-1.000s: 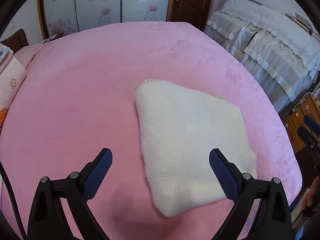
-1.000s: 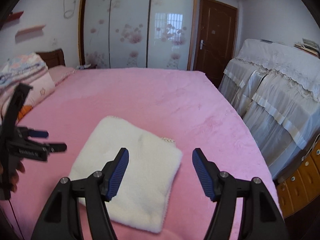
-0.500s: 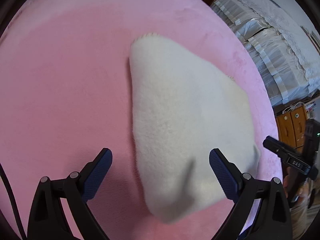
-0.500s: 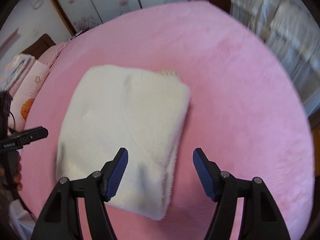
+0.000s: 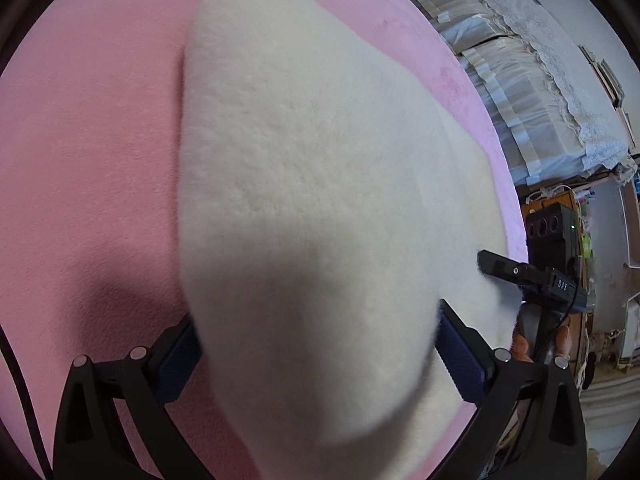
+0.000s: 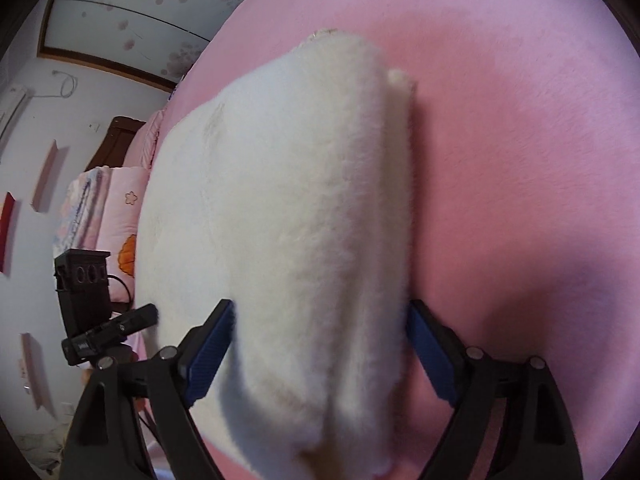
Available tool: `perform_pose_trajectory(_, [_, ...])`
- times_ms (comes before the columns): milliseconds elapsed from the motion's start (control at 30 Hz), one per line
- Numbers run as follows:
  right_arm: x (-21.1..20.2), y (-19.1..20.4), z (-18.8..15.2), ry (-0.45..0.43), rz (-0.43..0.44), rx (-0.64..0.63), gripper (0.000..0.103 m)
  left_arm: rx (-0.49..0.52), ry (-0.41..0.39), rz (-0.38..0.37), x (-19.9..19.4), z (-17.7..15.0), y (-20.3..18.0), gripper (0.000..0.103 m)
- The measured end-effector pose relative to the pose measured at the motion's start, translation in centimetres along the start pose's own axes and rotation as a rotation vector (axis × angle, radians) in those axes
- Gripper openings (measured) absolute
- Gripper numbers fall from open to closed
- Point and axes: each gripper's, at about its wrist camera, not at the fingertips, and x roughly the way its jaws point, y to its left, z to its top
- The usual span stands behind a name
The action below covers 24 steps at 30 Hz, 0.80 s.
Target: Fold large clothes
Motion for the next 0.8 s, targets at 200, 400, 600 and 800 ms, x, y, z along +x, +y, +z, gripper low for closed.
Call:
perform_pose_trajectory(200, [1.8, 1.1, 0.3, 0.008, 0.003, -0.086, 0.103, -0.014, 0.024, -0.104, 1.8, 0.5, 1.5, 0.103])
perform_pose_trajectory(400, [1.3, 1.6, -0.3, -0.041, 0.033, -0.115, 0.083, -0.015, 0.012, -0.075, 2.0, 0.8, 0.8, 0.103])
perform_pose_trajectory(600, [0.9, 2.8, -0.4, -0.071, 0.039, -0.139, 0.058, -0.009, -0.054, 0.101, 1.4, 0.9, -2.4, 0.097])
perform_pose_trajectory(800, [-0.8, 5.3, -1.2, -0.118, -0.005, -0.16, 0.047, 0.053, -0.116, 0.159, -1.1, 0.4, -4.6, 0.078])
